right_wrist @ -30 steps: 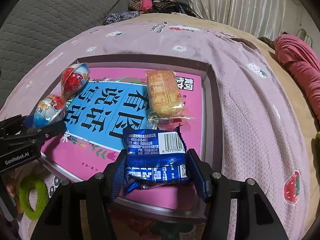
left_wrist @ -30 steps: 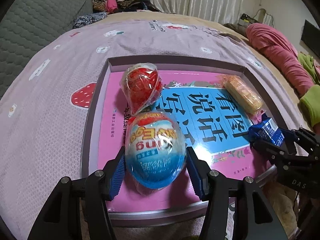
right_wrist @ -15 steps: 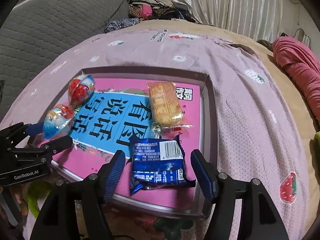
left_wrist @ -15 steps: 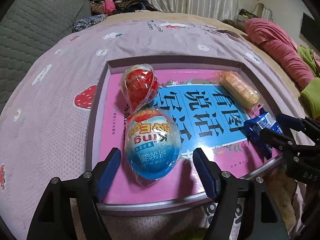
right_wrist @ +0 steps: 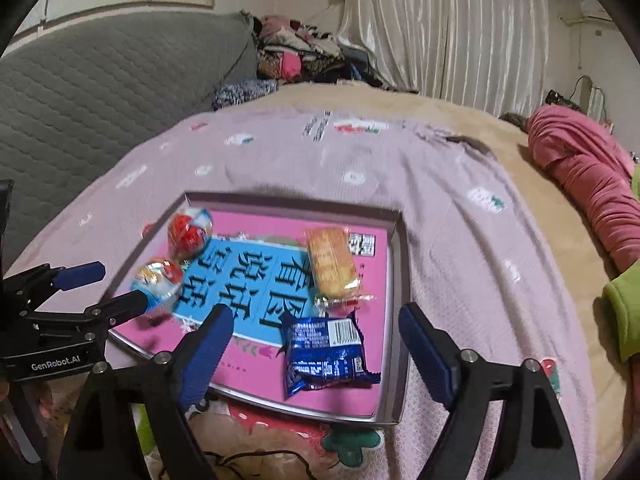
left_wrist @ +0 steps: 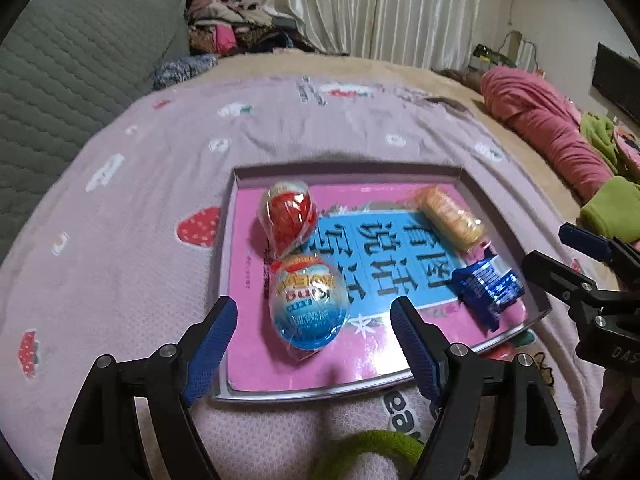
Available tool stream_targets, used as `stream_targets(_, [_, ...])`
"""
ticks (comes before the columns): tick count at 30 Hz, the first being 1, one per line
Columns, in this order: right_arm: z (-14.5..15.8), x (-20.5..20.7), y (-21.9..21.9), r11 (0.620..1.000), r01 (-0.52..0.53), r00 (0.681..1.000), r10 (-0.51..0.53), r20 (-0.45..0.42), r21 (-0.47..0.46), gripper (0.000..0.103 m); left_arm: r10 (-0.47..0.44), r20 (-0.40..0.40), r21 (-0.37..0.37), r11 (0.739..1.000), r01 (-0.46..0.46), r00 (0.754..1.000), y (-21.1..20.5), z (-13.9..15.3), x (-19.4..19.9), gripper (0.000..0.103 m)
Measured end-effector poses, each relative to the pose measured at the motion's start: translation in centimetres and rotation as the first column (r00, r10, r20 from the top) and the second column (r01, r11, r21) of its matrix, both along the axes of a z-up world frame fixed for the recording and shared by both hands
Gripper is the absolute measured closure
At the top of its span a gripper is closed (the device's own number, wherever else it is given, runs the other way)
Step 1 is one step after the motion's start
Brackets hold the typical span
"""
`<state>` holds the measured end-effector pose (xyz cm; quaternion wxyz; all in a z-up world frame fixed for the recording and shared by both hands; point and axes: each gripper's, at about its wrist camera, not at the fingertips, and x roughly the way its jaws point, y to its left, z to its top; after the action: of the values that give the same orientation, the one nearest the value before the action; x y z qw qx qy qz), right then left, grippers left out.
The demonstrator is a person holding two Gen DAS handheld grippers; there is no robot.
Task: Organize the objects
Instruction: 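Withdraw both tools from the tray toward the remaining snacks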
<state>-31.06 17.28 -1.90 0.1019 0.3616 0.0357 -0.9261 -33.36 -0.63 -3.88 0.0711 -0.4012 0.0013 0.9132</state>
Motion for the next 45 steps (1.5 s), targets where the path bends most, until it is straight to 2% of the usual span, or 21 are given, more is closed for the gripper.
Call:
stream_targets(2, [0.8,0.5,0.0,1.0,0.008,1.0,-0.008,-0.026,-0.002,0.015,0.005,-0.022,0.013,1.0,-0.005,1.0,-0.3,0.9,0.5,0.017])
stream_targets(12, [4.7,4.4,0.1,0.999,0.03,0.995,-0.032,-0.09,-0.019,0.009,0.041,-0.106,0.04,0.999,-0.037,0.994,-1.4,4.5,3.5,0.013])
stream_targets(13, [5.0,4.9,0.1,0.999,0.032,0.995,-0.033,-0.091,-0.018,0.007,0.044,-0.109,0.044,0.998,-0.039,0.993,-1.4,4.7,3.9,0.013])
stream_targets(22, [7.1,9.6,0.8,0.999,0.051,0.995,-0.05,-0.086,0.009,0.006,0.054,-0.098,0.063,0.997,-0.048,0.994,-1.4,5.8,9.7,0.013])
stream_targets(34, [10.9,15.3,1.0,0.998,0.065,0.993,-0.064,-0.101,0.014,0.005,0.09,-0.116,0.054,0.995,-0.084,0.989,-3.0,10.5,15.9,0.012])
stream_targets(40, [12.7,18.0,1.3,0.997,0.073,0.991,-0.069,-0.117,0.033,0.005,0.098,-0.135,0.025,0.995,-0.095,0.986,-3.3,12.6,18.6,0.012])
stream_targets(45, [13.6,20.6,1.3,0.996,0.076,0.989,-0.07,-0.13,0.042,0.005,0.095,-0.148,0.009,0.995,-0.095,0.984,-4.0,12.9,21.4,0.012])
